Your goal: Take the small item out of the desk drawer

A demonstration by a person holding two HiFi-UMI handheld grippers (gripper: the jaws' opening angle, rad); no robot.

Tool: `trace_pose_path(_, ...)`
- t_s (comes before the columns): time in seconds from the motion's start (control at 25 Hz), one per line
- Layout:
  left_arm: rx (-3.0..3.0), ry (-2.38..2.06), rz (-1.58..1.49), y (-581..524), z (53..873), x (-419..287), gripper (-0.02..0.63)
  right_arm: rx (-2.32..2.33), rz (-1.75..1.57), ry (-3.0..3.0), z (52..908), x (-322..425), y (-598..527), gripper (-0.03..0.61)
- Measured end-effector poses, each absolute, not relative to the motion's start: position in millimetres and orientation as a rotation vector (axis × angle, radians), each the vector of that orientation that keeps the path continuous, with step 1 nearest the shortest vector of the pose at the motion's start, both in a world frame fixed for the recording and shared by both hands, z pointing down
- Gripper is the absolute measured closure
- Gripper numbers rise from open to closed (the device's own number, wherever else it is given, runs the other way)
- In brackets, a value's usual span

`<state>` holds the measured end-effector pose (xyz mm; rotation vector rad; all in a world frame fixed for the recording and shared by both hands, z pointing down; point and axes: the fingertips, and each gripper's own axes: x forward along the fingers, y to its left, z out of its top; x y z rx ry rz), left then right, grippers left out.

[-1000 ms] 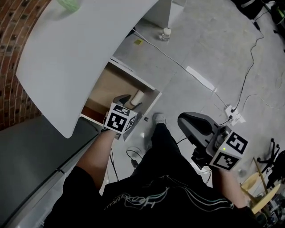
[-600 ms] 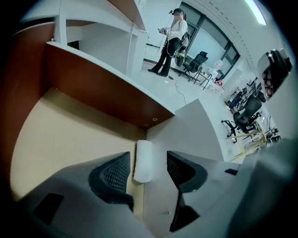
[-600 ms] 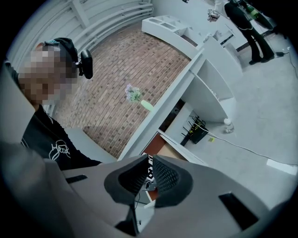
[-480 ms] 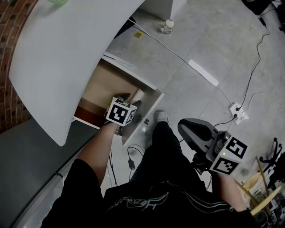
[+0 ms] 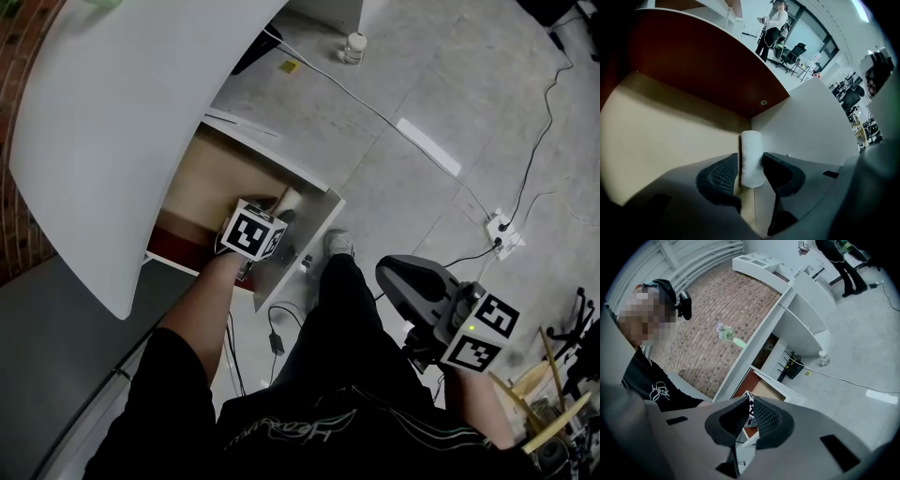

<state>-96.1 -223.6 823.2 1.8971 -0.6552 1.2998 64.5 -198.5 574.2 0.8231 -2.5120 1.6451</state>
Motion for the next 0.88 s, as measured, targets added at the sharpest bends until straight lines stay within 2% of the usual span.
trace_pose_path(0.28,1.896,-0.603,1.313,-224.6,824.1,-91.0,0.465,0.836,1.669,-2.496,576.0,67.8,-204.0,0.523)
trace_pose_path(0.88,1.889,-0.643,1.297,-222.9,812.8,-93.5,0.472,0.829,1.622,-2.496,571.6,58.7,-194.1,0.523)
